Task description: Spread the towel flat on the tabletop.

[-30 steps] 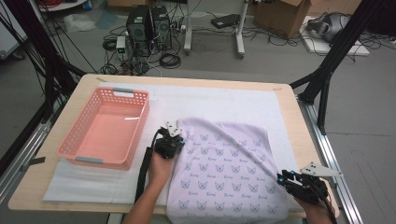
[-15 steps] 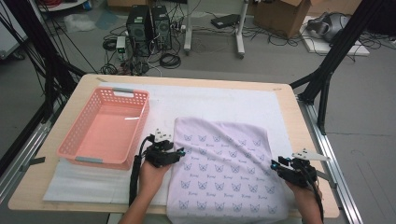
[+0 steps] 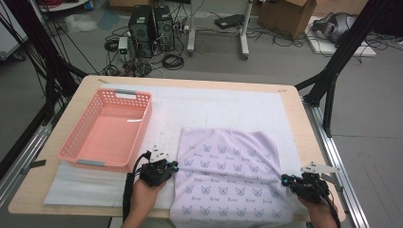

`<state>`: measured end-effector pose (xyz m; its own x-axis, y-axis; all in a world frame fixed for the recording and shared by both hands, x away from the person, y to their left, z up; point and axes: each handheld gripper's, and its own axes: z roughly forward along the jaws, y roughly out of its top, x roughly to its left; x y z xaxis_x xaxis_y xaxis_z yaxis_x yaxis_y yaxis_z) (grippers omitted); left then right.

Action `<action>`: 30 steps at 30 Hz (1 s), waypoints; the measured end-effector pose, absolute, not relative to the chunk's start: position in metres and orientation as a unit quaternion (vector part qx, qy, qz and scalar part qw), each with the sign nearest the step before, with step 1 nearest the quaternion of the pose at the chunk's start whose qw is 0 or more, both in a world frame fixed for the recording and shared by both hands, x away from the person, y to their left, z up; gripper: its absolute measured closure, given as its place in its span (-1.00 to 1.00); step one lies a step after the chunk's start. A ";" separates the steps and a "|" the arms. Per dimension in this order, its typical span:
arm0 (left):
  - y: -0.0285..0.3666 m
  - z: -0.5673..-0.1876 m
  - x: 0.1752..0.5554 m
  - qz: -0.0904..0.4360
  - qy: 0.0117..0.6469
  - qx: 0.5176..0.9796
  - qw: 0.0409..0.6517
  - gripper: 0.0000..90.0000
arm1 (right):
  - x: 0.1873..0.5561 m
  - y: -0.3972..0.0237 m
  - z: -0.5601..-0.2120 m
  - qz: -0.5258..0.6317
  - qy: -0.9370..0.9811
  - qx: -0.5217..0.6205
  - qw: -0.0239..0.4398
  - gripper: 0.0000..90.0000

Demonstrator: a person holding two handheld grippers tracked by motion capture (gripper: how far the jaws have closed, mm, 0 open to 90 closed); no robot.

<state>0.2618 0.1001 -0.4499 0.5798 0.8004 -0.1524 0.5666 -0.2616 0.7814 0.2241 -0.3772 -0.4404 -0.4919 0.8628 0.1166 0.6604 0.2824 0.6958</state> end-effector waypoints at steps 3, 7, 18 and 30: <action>0.102 -0.451 0.260 0.133 0.436 0.778 0.433 0.88 | 0.214 -0.375 -0.438 0.356 0.792 0.475 0.139 0.76; 0.102 -0.451 0.262 0.129 0.434 0.769 0.452 0.37 | 0.223 -0.376 -0.429 0.383 0.767 0.486 0.170 0.38; 0.103 -0.447 0.284 0.109 0.421 0.749 0.499 0.02 | 0.325 -0.368 -0.423 0.381 0.750 0.501 0.203 0.29; 0.095 -0.439 0.325 0.143 0.438 0.748 0.478 0.03 | 0.379 -0.348 -0.440 0.280 0.780 0.486 0.276 0.91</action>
<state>0.3248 0.0954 -0.4391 0.5762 0.7912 -0.2048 0.5186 -0.1603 0.8398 0.3790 -0.3482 -0.4403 -0.3754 0.9133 -0.1580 0.6040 0.3703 0.7057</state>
